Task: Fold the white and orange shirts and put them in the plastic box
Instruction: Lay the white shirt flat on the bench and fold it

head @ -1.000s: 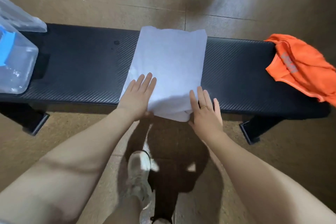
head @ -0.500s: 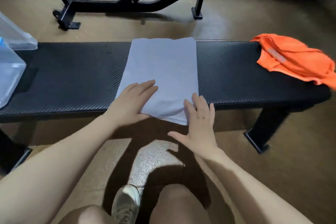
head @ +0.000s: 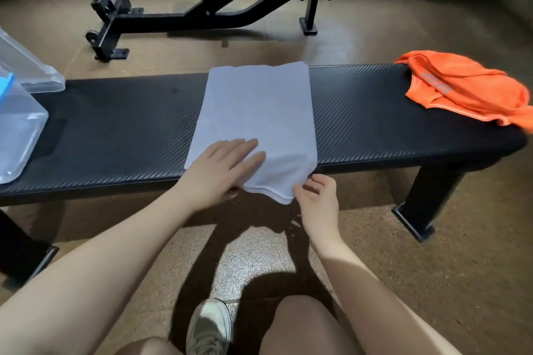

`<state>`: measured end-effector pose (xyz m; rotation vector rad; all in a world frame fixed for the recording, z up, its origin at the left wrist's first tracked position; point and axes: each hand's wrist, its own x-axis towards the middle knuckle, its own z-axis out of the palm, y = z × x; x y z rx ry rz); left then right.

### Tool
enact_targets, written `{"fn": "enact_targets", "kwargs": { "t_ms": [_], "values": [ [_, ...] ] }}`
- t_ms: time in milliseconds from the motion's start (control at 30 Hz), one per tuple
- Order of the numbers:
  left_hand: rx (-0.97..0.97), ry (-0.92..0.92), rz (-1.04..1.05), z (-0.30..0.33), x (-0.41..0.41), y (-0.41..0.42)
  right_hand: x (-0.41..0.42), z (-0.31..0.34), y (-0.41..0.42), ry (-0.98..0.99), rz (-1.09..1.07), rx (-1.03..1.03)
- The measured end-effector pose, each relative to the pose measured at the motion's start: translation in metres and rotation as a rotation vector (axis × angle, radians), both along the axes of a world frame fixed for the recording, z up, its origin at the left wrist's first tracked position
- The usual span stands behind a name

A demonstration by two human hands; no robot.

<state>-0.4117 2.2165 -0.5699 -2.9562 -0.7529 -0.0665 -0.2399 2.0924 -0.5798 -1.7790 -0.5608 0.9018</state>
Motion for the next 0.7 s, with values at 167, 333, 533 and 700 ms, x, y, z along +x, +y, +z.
{"fn": "enact_targets", "kwargs": {
  "t_ms": [167, 333, 533, 700],
  "values": [
    [0.115, -0.050, -0.070, -0.010, 0.001, -0.016, 0.004, 0.013, 0.005, 0.317, -0.001, -0.091],
    [0.084, -0.097, 0.020, -0.007, 0.013, -0.021, 0.019, 0.028, -0.007, 0.801, 0.027, -0.070],
    [-0.076, -0.206, 0.069, 0.012, 0.024, -0.019, 0.030, 0.028, -0.022, -0.276, 0.202, -0.023],
    [-0.349, -0.219, 0.170, 0.028, 0.022, -0.016, 0.035, 0.005, -0.005, -1.285, 0.625, 0.122]
  ]
}}
